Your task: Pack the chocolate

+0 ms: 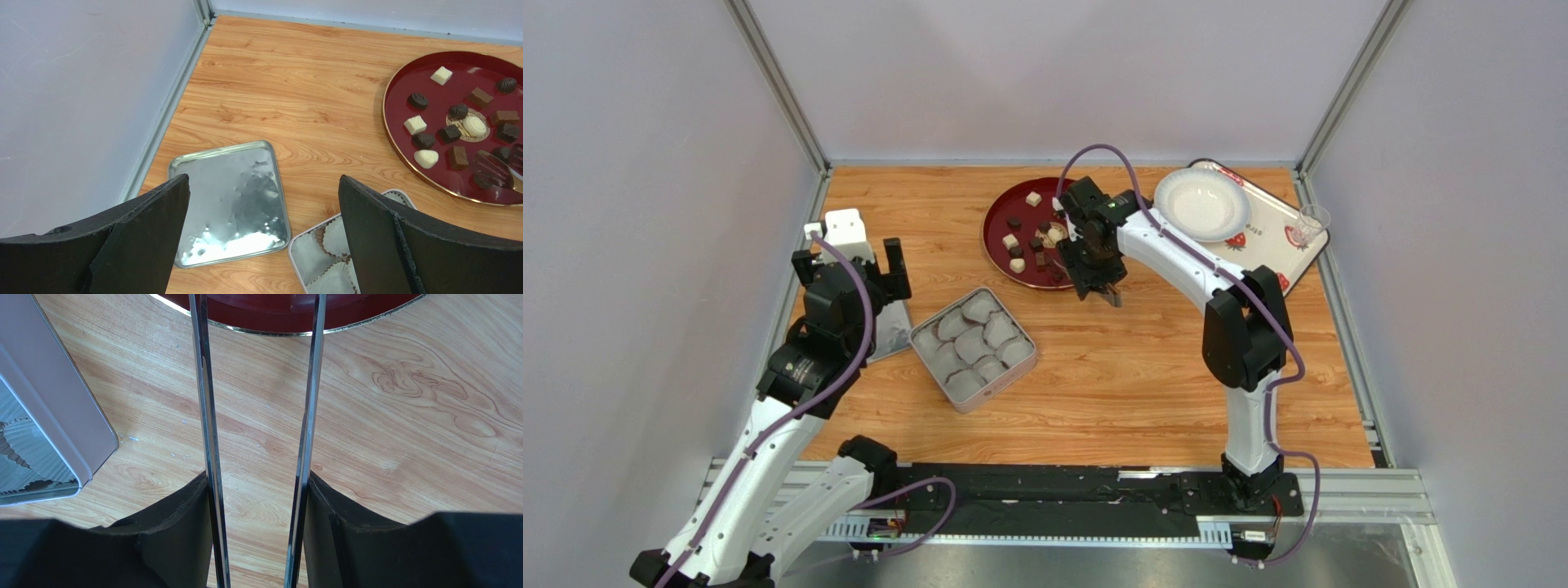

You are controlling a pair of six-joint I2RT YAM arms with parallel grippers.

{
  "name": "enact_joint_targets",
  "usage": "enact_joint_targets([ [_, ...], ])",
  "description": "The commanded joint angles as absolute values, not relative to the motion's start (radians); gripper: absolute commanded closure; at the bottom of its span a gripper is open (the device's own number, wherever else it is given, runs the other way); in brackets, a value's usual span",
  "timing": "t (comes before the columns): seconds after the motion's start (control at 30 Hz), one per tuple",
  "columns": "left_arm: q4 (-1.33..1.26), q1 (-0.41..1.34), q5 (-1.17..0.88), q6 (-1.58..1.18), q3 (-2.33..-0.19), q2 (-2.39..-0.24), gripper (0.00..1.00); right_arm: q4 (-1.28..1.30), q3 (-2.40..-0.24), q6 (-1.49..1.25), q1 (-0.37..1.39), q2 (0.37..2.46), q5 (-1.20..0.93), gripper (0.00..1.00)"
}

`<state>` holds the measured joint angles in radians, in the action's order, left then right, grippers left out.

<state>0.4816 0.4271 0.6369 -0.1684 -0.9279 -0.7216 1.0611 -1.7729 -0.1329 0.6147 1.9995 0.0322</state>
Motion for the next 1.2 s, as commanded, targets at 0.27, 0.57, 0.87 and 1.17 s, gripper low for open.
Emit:
enact_joint_targets([
  [0.27,0.454,0.433,0.634,-0.152,-0.927,-0.707,0.01,1.104,-1.772,-0.135,0.653,1.993,0.071,0.54],
  [0.57,0.454,0.433,0.634,-0.153,-0.925,-0.704,0.01,1.101,-1.784,-0.13,0.652,2.022,0.084,0.59],
  [0.87,0.454,0.433,0.635,-0.152,-0.925,-0.704,0.02,1.092,-1.778,-0.118,0.653,1.994,0.094,0.83],
  [1.17,0.453,0.433,0.637,-0.158,-0.925,-0.704,0.02,1.086,-1.753,-0.101,0.664,1.896,0.103,0.85],
])
